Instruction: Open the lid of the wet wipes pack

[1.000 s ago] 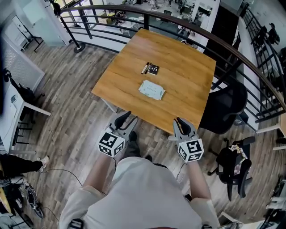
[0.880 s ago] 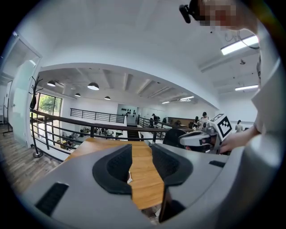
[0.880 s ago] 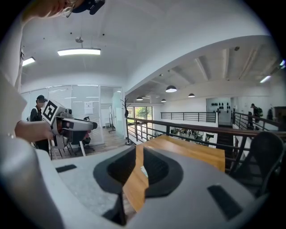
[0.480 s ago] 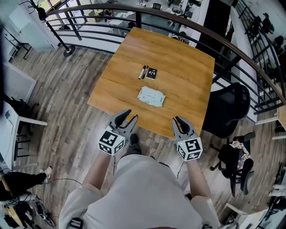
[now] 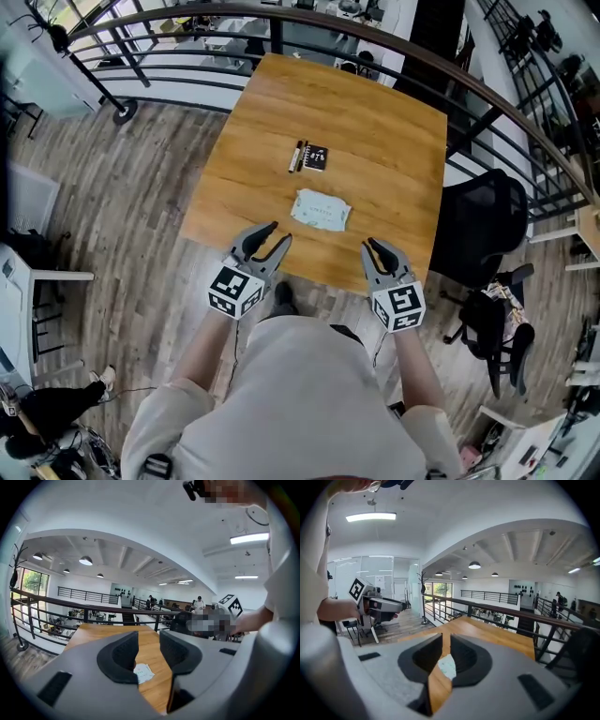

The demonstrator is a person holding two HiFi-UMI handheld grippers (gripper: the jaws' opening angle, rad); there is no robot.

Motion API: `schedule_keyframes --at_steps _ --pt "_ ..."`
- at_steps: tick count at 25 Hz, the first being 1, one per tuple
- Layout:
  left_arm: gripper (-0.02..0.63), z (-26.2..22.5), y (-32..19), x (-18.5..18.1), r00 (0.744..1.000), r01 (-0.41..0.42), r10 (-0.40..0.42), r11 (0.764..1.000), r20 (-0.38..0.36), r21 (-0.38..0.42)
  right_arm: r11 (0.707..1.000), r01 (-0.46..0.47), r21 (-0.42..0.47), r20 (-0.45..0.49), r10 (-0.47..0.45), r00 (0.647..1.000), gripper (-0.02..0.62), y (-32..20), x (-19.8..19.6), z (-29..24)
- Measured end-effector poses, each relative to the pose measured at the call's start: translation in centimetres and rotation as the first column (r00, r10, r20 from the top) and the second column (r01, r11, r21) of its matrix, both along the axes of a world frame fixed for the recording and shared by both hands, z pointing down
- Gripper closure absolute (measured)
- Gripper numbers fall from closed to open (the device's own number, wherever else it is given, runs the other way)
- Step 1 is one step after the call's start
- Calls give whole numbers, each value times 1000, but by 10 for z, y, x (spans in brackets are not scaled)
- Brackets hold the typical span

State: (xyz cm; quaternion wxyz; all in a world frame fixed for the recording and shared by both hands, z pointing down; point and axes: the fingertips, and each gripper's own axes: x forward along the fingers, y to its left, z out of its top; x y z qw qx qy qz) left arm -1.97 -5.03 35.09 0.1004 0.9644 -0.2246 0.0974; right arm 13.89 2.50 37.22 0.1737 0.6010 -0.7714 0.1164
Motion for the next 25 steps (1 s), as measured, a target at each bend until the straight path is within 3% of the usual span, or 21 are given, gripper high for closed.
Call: schedule_keyframes --at_steps 12,25 --pt "472 47 -47 4 998 -49 50 997 24 -64 991 22 -129 -104 -36 994 557 -46 -13 34" --pt "472 122 -81 45 998 -9 19 988 65 -157 946 113 -302 -53 -135 989 557 -98 16 112"
